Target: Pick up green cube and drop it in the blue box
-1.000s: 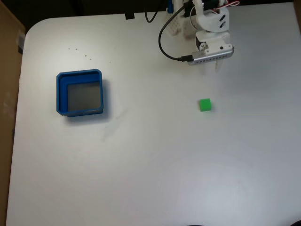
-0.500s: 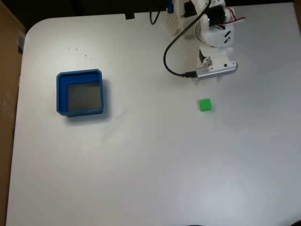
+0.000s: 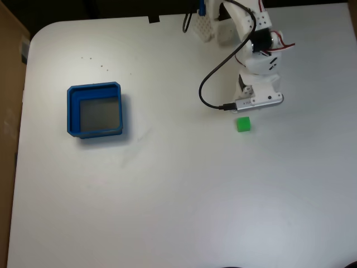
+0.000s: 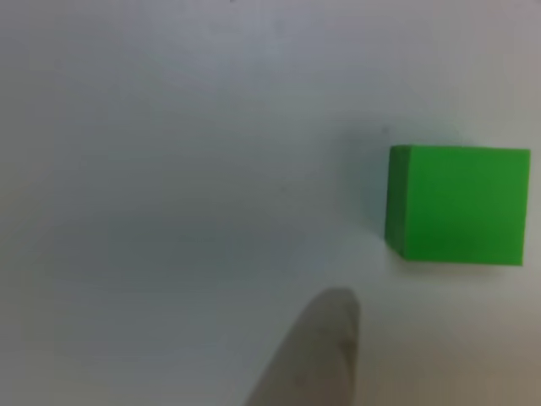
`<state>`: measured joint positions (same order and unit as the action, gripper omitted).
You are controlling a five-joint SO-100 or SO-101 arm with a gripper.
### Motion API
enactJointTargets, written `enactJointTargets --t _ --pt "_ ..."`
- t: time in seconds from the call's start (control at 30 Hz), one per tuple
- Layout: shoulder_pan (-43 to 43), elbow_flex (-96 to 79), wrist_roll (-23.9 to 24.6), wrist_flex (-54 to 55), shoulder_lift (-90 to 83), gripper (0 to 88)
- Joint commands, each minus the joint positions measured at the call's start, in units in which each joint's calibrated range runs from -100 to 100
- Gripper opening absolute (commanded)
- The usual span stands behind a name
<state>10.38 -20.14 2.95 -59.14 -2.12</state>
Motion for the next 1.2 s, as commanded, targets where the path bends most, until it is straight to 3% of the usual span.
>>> enactJointTargets --t 0.0,0.6,1.17 --pt "0.2 5.1 0.0 0.6 2.9 30.0" --pt "-0.1 14.0 0.0 0.8 17.5 30.0" --pt "-0.3 15.2 0.0 0.9 18.3 30.0"
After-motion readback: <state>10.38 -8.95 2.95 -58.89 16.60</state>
